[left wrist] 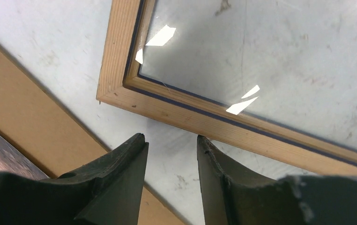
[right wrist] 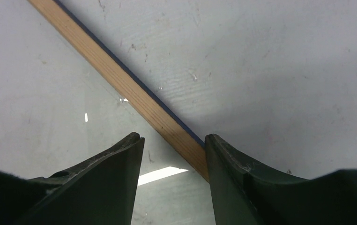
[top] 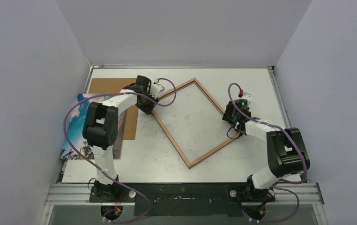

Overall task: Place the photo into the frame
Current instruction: Adjust the photo frame at the center of the board, then pick up the photo at the center of the board.

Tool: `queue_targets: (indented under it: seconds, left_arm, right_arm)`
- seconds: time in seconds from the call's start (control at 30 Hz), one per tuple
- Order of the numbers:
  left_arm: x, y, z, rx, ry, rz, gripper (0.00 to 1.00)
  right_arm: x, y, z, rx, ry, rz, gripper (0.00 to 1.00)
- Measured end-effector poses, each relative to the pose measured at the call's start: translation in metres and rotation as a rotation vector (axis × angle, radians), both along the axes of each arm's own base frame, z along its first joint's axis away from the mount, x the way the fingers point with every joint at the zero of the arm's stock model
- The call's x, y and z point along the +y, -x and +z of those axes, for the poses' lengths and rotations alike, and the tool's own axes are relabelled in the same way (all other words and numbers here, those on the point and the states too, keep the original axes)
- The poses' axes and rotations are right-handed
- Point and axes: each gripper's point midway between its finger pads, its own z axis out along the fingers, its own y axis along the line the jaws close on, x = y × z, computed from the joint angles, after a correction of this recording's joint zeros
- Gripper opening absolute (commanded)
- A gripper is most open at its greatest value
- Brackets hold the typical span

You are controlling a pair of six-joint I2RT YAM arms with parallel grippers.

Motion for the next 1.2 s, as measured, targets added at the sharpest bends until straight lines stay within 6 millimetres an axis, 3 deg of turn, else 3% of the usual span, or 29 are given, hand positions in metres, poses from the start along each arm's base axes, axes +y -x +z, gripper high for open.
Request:
queue_targets:
  seconds: [0.17,0.33,0.43,0.5,0.63,0.77,0.87,1.0,1.07,1.2]
  left_arm:
    - [-0.009,-0.025,0.009,-0.037,0.023,0.022,0.41]
    - [-0.014,-0.043,0.024,-0.074,0.043,0.039,0.47]
    - [-0.006,-0.047,0.032,-0.080,0.045,0.056,0.54]
    - [0.010,-0.041,0.037,-0.054,0.034,0.077,0.56]
    - [0.059,-0.016,0.059,-0.025,-0.010,0.101,0.64]
    - [0.128,0.054,0.085,-0.035,-0.105,0.118,0.70]
    - [0.168,0.096,0.110,-0.072,-0.149,0.159,0.73]
    - [0.208,0.117,0.133,-0.137,-0.198,0.188,0.80]
    - [0.213,0.133,0.128,-0.156,-0.242,0.122,0.85]
    - [0.205,0.185,0.082,-0.133,-0.333,-0.096,0.95]
  right_arm:
    - [0.002,0.019,0.005,0.008,-0.031,0.001,0.54]
    - [0.002,0.024,0.020,-0.011,-0.042,-0.001,0.61]
    - [0.000,0.027,0.032,-0.022,-0.037,-0.006,0.64]
    - [0.000,0.024,0.047,-0.047,-0.034,-0.011,0.66]
    - [0.002,0.011,0.086,-0.137,-0.046,-0.013,0.72]
    - [0.017,0.010,0.106,-0.190,-0.050,0.020,0.76]
    - [0.050,0.017,0.109,-0.193,-0.059,0.104,0.76]
    - [0.101,0.034,0.111,-0.183,-0.083,0.239,0.77]
    - [0.123,0.038,0.117,-0.188,-0.096,0.297,0.77]
    - [0.135,0.039,0.121,-0.194,-0.103,0.324,0.77]
